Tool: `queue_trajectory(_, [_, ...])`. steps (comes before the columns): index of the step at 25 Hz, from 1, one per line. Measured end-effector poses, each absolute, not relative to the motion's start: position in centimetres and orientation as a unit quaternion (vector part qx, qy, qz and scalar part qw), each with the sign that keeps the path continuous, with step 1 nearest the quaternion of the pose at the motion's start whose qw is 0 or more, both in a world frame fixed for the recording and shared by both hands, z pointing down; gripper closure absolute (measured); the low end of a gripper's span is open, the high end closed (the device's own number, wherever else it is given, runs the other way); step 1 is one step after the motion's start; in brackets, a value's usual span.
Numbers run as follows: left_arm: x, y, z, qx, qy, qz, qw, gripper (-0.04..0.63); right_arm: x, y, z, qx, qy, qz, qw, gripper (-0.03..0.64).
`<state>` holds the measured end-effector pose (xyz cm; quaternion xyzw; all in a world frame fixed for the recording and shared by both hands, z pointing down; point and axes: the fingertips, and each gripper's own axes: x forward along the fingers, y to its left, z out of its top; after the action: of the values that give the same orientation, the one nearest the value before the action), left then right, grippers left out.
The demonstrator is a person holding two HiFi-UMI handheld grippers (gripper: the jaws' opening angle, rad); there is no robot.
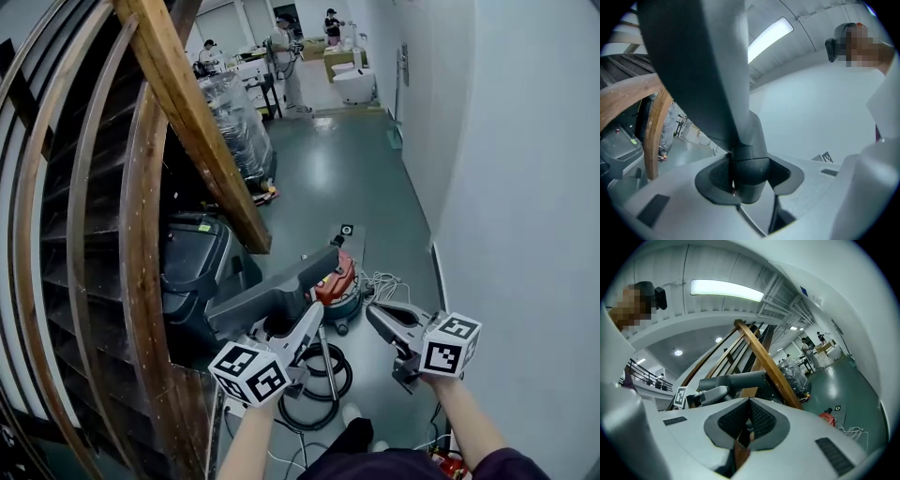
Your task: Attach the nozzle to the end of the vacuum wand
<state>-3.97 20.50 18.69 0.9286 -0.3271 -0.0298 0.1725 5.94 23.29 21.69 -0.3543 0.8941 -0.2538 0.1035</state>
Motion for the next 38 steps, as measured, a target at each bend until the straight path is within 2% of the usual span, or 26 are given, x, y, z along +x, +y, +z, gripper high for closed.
queue_trajectory(19, [-8.3, 13.0, 21.6, 0.918, -0.341, -0.029, 0.198, 0.425, 2.6, 15.7, 24.2, -0.353, 0.890, -0.277, 0.082, 0.598])
queue_trajectory(38, [-8.6, 0.1, 26.9, 0.892, -0.385, -0.025, 0.236, 0.425, 2.0, 1.2, 29.0, -0.316, 0.889, -0.324, 0.066, 0.598])
